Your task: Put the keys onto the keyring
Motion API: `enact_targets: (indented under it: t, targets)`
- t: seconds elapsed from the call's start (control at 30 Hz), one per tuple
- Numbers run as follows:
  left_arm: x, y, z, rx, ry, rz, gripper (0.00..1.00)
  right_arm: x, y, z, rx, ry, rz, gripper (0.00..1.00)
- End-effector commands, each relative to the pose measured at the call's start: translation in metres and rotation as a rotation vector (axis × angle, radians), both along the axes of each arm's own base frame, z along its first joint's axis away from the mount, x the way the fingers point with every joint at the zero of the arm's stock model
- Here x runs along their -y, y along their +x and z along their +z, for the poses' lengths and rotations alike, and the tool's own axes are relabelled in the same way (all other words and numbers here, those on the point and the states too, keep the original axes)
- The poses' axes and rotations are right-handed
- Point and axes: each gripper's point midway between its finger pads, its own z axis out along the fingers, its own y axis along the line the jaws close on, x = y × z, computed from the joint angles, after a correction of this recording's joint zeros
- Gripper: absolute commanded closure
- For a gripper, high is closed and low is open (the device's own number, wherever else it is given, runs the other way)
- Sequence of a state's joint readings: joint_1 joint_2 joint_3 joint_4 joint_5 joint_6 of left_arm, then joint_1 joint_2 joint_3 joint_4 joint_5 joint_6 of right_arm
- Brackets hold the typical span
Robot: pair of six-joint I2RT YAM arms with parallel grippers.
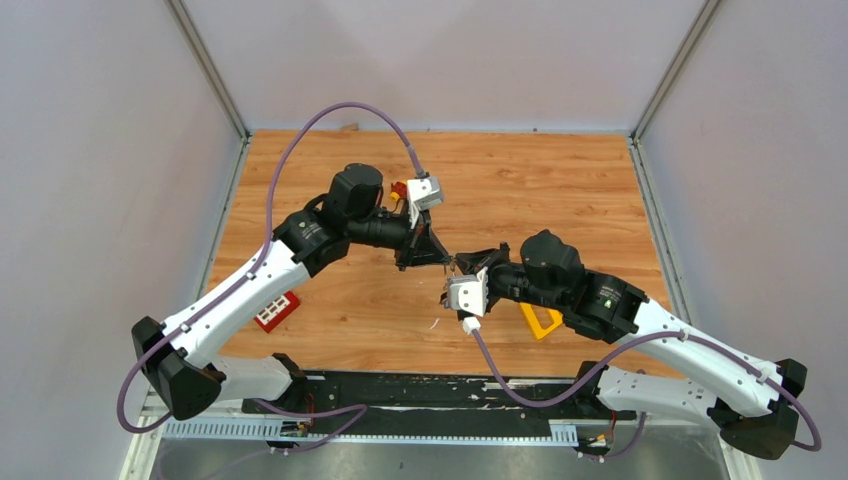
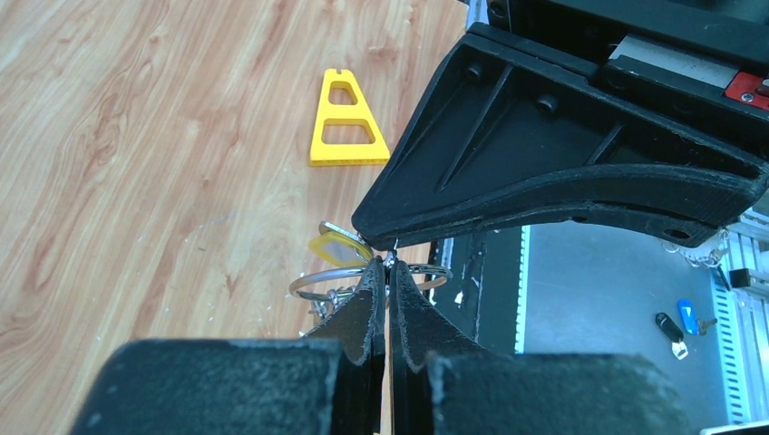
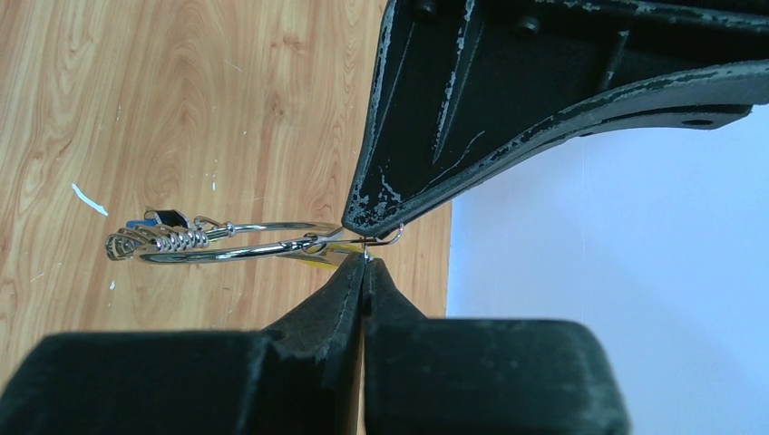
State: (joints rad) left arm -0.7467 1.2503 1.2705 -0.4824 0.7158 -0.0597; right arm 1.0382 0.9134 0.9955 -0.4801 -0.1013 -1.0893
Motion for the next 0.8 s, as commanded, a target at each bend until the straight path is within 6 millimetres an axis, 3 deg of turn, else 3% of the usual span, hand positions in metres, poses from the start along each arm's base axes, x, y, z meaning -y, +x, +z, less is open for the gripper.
enact_targets:
  t: [0.0,0.53,0.77]
  targets:
    - [0.006,0.017,0.006,0.044,-0.015,0.053,1.0,-0.009,-0.013,0.034,0.014,0.102,0.062,1.0]
    - [0.008,0.014,0.007,0.035,-0.023,0.027,1.0,-0.011,-0.012,0.033,0.015,0.099,0.054,1.0]
    - [-0.001,0.002,0.015,0.101,-0.036,-0.012,1.0,0.003,0.0,0.033,0.07,0.071,-0.025,1.0]
